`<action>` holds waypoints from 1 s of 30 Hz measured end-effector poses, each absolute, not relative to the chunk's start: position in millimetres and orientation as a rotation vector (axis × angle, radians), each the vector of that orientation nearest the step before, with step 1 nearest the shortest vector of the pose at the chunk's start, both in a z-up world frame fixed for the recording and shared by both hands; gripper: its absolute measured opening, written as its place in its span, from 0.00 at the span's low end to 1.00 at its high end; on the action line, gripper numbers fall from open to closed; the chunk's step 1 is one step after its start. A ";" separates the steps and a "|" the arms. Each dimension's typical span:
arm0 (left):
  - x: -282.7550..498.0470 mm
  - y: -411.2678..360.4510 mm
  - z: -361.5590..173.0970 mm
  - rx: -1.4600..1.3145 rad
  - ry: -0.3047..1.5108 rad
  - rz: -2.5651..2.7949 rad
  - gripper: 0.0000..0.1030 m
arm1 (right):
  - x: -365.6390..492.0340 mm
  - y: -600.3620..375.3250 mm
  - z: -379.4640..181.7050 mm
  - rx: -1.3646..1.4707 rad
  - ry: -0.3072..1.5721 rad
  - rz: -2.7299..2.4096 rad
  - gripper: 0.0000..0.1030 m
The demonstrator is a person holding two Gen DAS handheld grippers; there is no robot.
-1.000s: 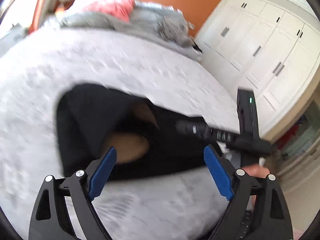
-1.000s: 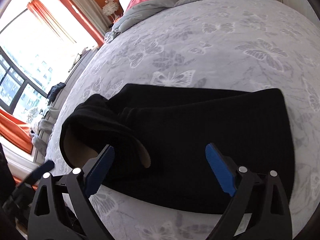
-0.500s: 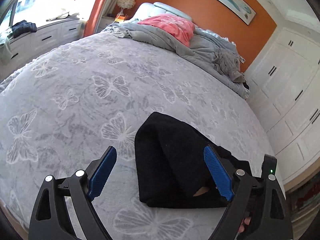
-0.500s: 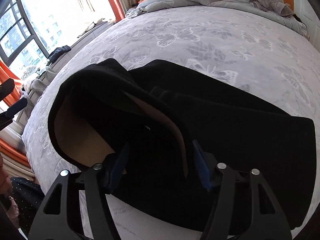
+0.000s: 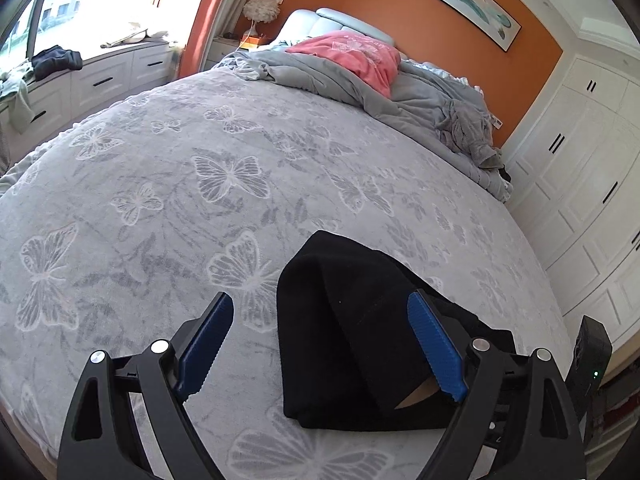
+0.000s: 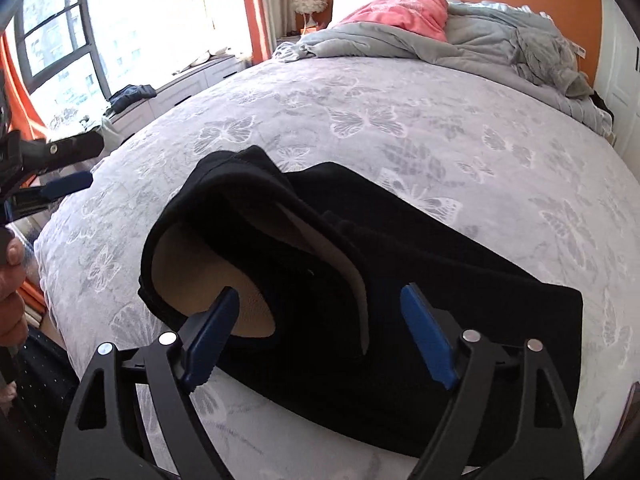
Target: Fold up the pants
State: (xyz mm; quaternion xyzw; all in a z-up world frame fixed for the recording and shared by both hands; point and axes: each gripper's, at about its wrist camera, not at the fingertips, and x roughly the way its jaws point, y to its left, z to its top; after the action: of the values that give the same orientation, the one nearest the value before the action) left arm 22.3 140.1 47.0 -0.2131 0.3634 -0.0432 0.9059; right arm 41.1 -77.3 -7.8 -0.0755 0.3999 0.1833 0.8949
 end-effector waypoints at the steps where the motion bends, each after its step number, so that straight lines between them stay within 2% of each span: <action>1: 22.5 139.6 46.1 -0.438 0.755 -0.091 0.84 | 43.0 -73.4 -13.3 -0.176 0.844 0.371 0.78; 3: 22.8 138.6 44.8 -0.429 0.761 -0.090 0.84 | 50.2 -67.6 -26.2 -0.206 0.882 0.338 0.77; 4: 22.4 138.2 44.4 -0.426 0.761 -0.087 0.84 | 52.9 -65.5 -31.4 -0.208 0.898 0.329 0.74; 7: 22.0 137.1 44.3 -0.422 0.762 -0.090 0.84 | 62.5 -67.3 -37.7 -0.125 0.938 0.346 0.41; 8: 21.5 136.9 44.6 -0.417 0.760 -0.089 0.84 | 65.3 -69.8 -35.2 -0.079 0.959 0.367 0.13; 11: 19.6 136.4 48.2 -0.400 0.746 -0.080 0.84 | 69.1 -95.7 -14.8 0.198 0.987 0.483 0.12; 13: 19.2 136.7 49.8 -0.404 0.742 -0.083 0.84 | 65.9 -131.1 8.9 0.408 0.945 0.556 0.12; 15: 20.8 136.1 48.8 -0.417 0.745 -0.087 0.84 | 61.6 -166.9 19.5 0.476 0.927 0.524 0.15; 16: 22.7 134.6 47.1 -0.420 0.754 -0.088 0.84 | 62.8 -181.4 13.7 0.413 0.959 0.436 0.19; 17: 24.9 132.4 44.9 -0.421 0.766 -0.095 0.84 | 67.0 -194.8 -2.7 0.349 1.027 0.327 0.35; 19: 30.2 125.2 39.5 -0.412 0.794 -0.113 0.84 | 68.9 -223.2 -33.6 0.356 1.144 0.109 0.37; 22: 37.0 110.7 33.8 -0.405 0.832 -0.146 0.84 | 54.8 -243.6 -25.0 0.483 1.084 0.166 0.39; 24: 40.6 100.9 30.9 -0.412 0.850 -0.173 0.84 | 43.9 -242.2 -7.8 0.450 1.003 0.174 0.63; 26: 42.3 91.3 29.7 -0.408 0.854 -0.180 0.84 | 38.3 -235.0 0.8 0.424 0.960 0.184 0.72; 30: 45.0 72.8 23.7 -0.377 0.871 -0.200 0.84 | 40.1 -215.5 -9.3 0.405 0.982 0.243 0.72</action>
State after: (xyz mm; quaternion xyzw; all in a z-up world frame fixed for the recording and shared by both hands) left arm 45.0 72.8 23.7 -0.1814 0.4187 -0.0961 0.8846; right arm 40.1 -215.5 -9.3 0.1928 0.4672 0.1156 0.8551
